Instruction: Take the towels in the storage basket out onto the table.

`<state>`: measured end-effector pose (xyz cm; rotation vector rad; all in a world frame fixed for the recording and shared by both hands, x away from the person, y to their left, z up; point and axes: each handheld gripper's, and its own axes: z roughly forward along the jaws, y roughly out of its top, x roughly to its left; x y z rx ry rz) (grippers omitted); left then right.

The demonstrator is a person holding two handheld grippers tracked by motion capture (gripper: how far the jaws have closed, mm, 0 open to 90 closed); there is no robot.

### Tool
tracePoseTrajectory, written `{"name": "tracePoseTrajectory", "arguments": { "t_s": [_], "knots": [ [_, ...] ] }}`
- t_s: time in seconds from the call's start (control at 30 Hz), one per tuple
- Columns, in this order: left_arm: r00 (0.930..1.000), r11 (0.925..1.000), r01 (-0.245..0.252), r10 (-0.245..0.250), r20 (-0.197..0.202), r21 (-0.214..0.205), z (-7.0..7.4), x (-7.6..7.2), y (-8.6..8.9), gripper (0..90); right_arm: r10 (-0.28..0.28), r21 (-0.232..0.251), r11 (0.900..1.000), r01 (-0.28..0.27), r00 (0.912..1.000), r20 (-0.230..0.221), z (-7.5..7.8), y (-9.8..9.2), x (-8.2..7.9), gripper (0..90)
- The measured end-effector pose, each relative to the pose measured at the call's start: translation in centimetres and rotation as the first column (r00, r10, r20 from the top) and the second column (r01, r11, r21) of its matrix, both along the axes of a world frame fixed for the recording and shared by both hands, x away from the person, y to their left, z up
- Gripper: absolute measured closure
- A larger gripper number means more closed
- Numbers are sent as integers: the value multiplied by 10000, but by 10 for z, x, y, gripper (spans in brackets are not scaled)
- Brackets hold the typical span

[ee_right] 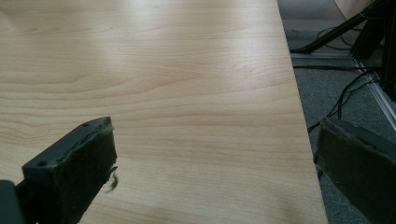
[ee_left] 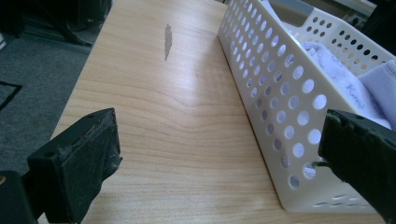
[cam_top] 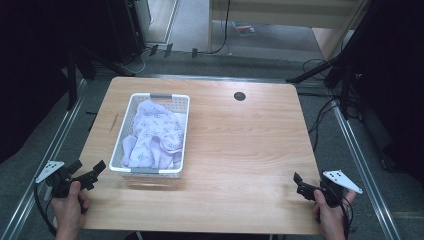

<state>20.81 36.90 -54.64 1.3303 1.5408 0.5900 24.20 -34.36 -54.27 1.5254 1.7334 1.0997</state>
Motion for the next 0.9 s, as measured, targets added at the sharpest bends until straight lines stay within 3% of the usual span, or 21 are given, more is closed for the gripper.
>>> {"name": "tracePoseTrajectory", "arguments": {
  "t_s": [0.37,0.7,0.9],
  "knots": [
    [9999,9999,-17,19,-107,167,5,1,-1,0,-29,-63,10000,29,10000,49,-1,2,1,0],
    [9997,9997,-8,2,249,226,30,-3,-4,0,94,51,9999,-94,9999,80,-1,1,1,0],
    [9999,9994,52,-47,-144,334,41,-1,-9,0,92,-26,10000,-91,9999,81,-2,2,1,0]
  ]
}}
